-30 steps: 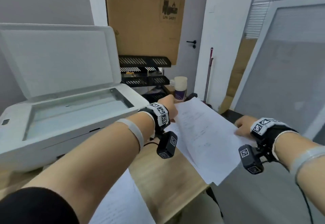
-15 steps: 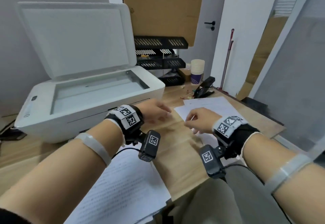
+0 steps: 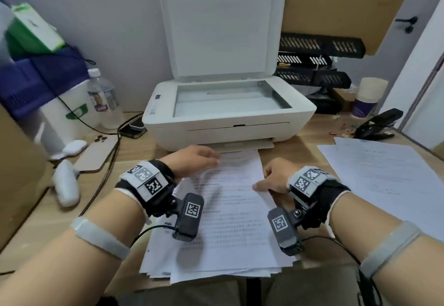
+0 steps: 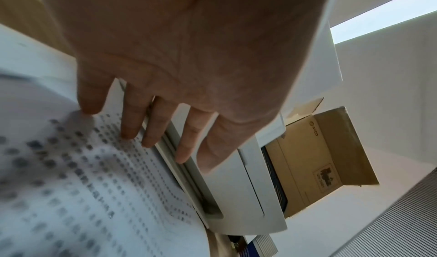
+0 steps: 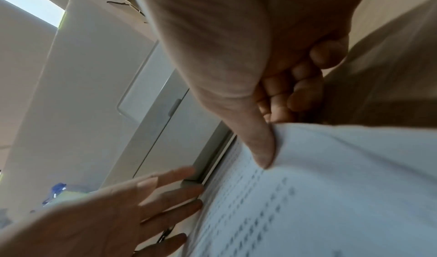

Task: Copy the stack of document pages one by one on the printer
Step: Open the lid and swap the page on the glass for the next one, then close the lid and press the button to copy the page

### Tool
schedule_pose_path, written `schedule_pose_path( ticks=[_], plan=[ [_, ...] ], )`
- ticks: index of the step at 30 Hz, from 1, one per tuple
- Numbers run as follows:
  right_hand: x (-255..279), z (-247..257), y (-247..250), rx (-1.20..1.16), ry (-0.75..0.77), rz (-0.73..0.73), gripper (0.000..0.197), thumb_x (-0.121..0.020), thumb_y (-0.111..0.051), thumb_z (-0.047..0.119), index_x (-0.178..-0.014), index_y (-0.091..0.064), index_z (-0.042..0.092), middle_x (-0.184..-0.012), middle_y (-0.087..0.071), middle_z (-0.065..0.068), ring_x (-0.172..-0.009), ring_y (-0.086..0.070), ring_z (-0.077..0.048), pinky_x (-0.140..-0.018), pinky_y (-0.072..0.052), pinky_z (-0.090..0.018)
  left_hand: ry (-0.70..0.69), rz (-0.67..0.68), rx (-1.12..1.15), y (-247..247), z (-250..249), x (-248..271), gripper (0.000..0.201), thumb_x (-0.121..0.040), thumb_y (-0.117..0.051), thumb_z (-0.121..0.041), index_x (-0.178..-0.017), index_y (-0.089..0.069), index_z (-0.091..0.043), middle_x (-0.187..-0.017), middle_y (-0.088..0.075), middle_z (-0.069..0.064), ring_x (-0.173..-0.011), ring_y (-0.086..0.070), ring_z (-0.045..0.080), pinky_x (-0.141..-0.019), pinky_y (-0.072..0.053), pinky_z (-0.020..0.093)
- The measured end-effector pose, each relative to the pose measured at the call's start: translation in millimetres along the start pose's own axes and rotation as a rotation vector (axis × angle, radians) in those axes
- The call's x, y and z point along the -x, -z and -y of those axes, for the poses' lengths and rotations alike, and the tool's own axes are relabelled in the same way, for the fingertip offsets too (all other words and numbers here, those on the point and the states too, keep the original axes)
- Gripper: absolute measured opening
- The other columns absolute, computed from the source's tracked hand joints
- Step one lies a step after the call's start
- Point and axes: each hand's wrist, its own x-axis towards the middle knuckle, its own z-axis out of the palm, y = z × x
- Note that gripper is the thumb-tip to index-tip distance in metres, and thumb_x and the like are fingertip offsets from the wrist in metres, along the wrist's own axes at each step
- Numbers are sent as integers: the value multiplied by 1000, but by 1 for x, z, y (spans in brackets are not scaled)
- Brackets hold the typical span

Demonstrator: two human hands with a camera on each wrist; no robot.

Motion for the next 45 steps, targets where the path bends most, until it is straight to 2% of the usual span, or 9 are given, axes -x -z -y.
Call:
schedule_pose_path(
  ticks=[7, 14, 20, 23, 26, 31, 38, 41, 45],
  plan=[
    [-3, -3, 17, 105, 108, -20, 47, -86, -72, 29, -55, -39, 17, -53, -33, 2, -48, -32, -15, -47, -26, -25, 24, -42, -21, 12, 6, 14, 38, -92, -66, -32, -130, -61, -29, -129, -62, -3, -113, -61, 14, -102, -47, 34],
    [22, -3, 39, 253, 319, -149, 32, -89, -65, 28, -65, -47, 14, -63, -51, 4, -58, -45, -14, -54, -34, -28, -74, -41, -119, 13, -25, 22, 68, -81, -78, -36, -141, -45, -33, -134, -60, -4, -116, -59, 11, -105, -46, 35],
    [49, 7, 76, 388, 511, -327, 26, -94, -56, 34, -71, -53, 23, -65, -56, 10, -66, -54, -12, -56, -41, -32, -298, -293, -319, 17, -76, 22, 88, -76, -82, -36, -147, -30, -34, -124, -50, -3, -103, -54, 12, -88, -45, 25],
    [58, 17, 106, 379, 570, -444, 31, -94, -57, 35, -65, -46, 33, -62, -49, 13, -64, -47, -5, -56, -35, -28, -408, -424, -344, 37, -97, 20, 65, -73, -83, -42, -129, -51, -36, -117, -51, -3, -92, -59, 9, -82, -50, 24],
    [61, 29, 137, 348, 586, -539, 13, -93, -59, 37, -81, -58, 32, -68, -51, 16, -71, -53, -11, -61, -39, -28, -478, -453, -266, 63, -120, 18, 20, -81, -80, -33, -89, -68, -19, -74, -62, -3, -54, -61, 7, -58, -54, 26],
    [58, 35, 185, 282, 506, -565, 19, -84, -73, 33, -82, -60, 20, -76, -57, 6, -73, -53, -14, -56, -35, -21, -512, -561, -66, 110, -136, 14, 30, -82, -80, -26, -72, -64, -4, -57, -59, -1, -54, -66, 12, -57, -55, 27],
    [59, 42, 214, 97, 446, -588, 24, -87, -72, 35, -71, -68, 18, -68, -64, 0, -63, -57, -15, -53, -39, -27, -476, -541, -25, 140, -133, 19, 23, -85, -76, -26, -88, -75, -4, -63, -71, -2, -53, -64, 7, -64, -61, 29],
    [61, 43, 211, 38, 403, -513, 23, -90, -68, 36, -77, -71, 18, -76, -70, -6, -67, -64, -19, -61, -48, -31, -437, -552, 55, 141, -132, 22, 20, -87, -74, -19, -102, -68, -7, -90, -71, 14, -59, -66, 13, -66, -62, 31],
    [65, 28, 178, -178, 306, -427, 17, -93, -65, 33, -84, -70, 19, -77, -74, -5, -65, -72, -22, -57, -55, -34, -313, -491, 7, 137, -118, 32, 63, -79, -80, -27, -134, -50, -23, -121, -55, 3, -90, -70, 22, -79, -61, 38]
  ],
)
